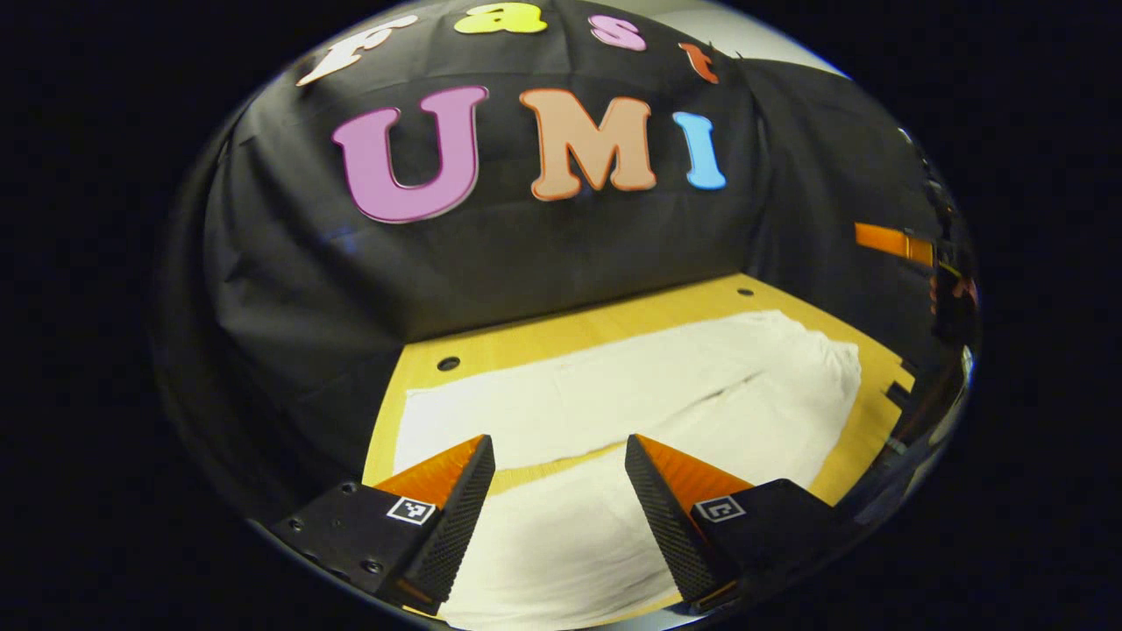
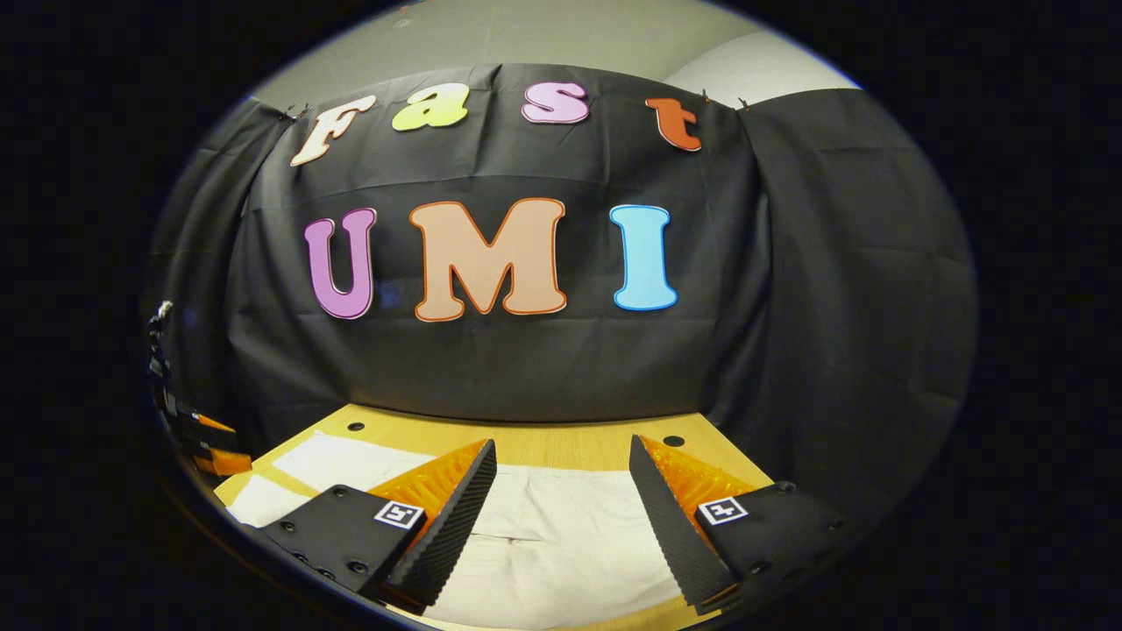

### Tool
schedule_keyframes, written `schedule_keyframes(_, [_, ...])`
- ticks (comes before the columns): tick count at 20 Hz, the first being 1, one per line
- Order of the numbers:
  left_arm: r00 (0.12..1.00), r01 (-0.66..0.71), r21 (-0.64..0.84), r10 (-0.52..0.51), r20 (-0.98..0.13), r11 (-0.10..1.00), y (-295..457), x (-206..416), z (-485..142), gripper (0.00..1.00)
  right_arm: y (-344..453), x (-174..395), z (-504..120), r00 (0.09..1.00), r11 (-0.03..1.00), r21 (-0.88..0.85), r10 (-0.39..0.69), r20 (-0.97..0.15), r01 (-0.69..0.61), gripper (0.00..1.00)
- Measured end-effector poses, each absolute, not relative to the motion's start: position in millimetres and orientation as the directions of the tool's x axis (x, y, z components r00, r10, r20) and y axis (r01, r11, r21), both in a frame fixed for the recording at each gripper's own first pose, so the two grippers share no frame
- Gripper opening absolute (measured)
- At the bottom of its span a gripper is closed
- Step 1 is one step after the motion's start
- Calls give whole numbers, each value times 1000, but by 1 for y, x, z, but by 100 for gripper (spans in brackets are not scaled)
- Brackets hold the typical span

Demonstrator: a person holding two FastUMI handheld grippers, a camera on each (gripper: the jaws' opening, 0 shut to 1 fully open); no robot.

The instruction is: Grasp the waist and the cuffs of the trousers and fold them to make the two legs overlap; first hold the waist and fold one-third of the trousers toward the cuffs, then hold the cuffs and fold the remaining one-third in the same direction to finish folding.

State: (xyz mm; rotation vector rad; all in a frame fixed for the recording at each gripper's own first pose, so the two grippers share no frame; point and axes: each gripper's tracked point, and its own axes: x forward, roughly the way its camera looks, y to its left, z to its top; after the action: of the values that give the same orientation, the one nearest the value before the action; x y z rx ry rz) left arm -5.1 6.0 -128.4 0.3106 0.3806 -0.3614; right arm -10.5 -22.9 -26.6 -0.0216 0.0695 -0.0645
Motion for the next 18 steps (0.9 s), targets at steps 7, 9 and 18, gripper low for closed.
schedule_keyframes(7, [616, 640, 191, -349, -706, 744, 17, -66, -224, 91, -24, -19, -38, 992, 996, -18, -89, -95, 87, 98])
schedule_keyframes(9, [531, 709, 180, -347, -773, 682, 20, -81, -243, 91, -23, -20, -41, 991, 996, -23, -93, -98, 91, 98])
schedule_keyframes(18, [310, 837, 146, -237, -921, 527, 55, -129, -305, 88, -23, -25, -59, 986, 995, -31, -100, -136, 96, 98])
